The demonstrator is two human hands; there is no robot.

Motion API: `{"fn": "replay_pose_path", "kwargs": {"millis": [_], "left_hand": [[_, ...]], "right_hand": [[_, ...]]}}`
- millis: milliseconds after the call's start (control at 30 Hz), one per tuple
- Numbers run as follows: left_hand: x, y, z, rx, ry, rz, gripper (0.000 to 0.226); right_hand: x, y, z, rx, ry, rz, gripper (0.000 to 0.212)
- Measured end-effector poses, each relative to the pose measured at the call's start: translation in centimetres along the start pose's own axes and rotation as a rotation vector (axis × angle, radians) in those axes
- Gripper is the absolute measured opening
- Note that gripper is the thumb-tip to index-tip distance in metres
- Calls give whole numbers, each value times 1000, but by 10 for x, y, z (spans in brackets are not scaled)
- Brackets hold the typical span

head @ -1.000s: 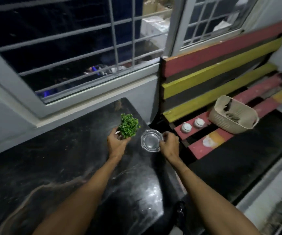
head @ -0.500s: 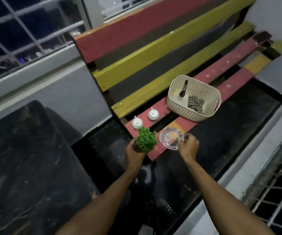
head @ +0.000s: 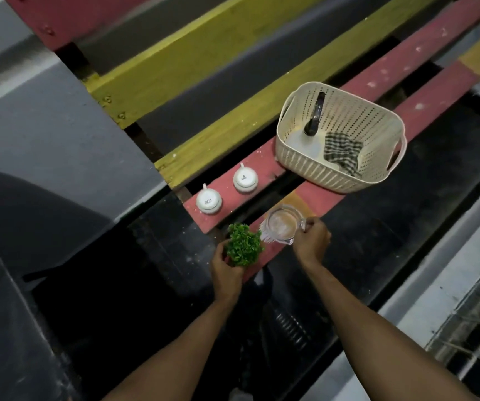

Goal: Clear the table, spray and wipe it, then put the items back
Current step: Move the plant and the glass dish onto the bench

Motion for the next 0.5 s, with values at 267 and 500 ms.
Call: {"fn": "replay_pose_path", "kwargs": {"millis": [267, 500], "left_hand": [[-4, -4, -4, -4, -62, -94, 60], [0, -1, 2, -153, -114, -161, 90]], "right_hand": [[19, -17, 2, -85, -7, -7, 18], [16, -7, 10, -212, 7, -7, 38]]}}
Point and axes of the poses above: each hand's wrist, its own z-axis away from the middle knuckle, its own y-axis out of the back of the hand, x = y × z, the point moved 6 cm from there along -z, towards the middle knuckle, and after that the axes turned 10 degrees about x, right-handed, at the moved point
